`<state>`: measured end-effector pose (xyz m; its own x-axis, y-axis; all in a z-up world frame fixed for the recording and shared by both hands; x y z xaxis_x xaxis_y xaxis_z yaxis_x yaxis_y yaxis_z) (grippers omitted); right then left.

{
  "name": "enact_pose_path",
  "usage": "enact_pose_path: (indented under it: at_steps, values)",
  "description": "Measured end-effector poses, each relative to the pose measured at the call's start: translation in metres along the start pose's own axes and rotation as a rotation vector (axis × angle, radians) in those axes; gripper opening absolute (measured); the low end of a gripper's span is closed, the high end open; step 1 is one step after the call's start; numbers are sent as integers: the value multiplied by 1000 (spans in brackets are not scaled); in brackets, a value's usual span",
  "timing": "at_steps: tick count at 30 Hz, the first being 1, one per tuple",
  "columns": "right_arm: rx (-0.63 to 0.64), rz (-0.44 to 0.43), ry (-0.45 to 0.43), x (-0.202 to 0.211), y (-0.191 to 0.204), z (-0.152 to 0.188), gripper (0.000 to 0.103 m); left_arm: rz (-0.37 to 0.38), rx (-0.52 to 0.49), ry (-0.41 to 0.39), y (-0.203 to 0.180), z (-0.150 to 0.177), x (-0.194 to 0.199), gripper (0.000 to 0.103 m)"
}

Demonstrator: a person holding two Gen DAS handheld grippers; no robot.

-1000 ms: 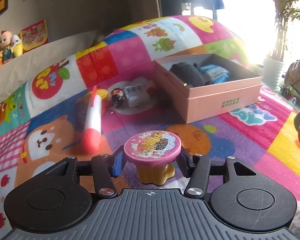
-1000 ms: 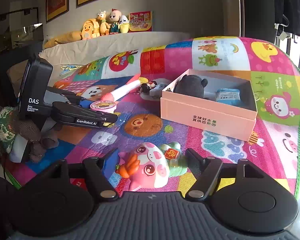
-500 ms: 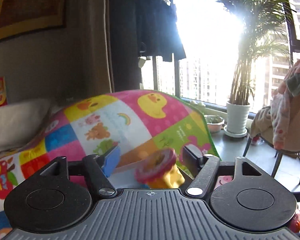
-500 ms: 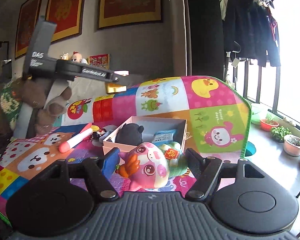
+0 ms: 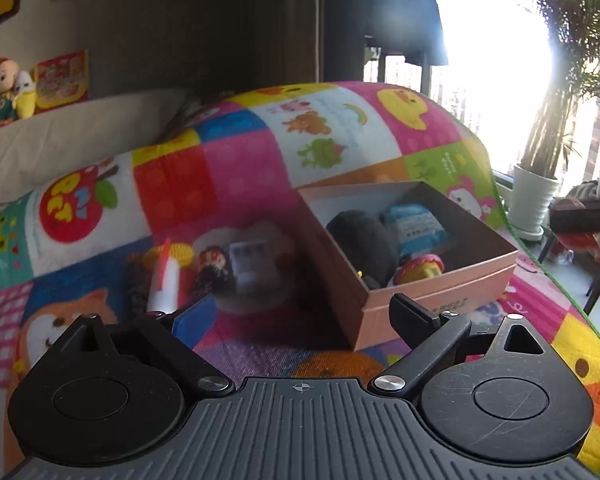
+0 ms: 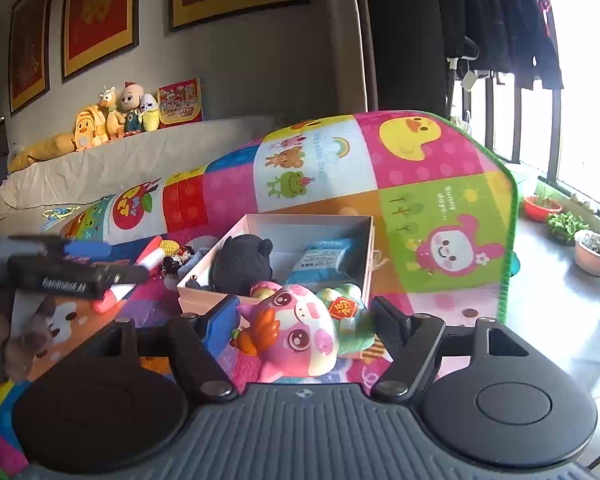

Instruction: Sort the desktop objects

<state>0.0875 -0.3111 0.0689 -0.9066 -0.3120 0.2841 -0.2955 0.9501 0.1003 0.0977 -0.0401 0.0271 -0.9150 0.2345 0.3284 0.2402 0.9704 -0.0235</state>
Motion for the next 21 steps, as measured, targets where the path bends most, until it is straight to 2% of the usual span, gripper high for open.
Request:
enact_pose_path:
  at_steps: [6,8,9,13,16,21]
  values:
    - [34,43,-13,-113,14,-67,73,-15,43,7,24,14,10,98]
    - [33,57,15,-147,18,-78,88,-26,53,-1,34,17,16,100]
    - [31,81,20,-159,20,-81,88,-33,55,-4,39,20,19,100]
    - [47,89,32,-172,32,-76,88,-90,60,4,63,37,24,102]
    - [30,83,57,-172,38,-68,88,-137,101,20,81,47,20,102]
    - [-25,18,134,-184,64,-56,88,-197,130,3,96,54,21,102]
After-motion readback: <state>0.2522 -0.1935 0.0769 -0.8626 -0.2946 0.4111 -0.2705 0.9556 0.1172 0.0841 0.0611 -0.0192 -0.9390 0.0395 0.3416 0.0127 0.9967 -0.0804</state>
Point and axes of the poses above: each gripper's, at about its wrist camera, not at the fingertips, and x roughly against the way its jaws point, y to its left, z to its underside, the point moved 6 cm from there along -x, roughly the way its jaws point, and after that the axes turned 10 degrees about -y, right-handed, at the moved point
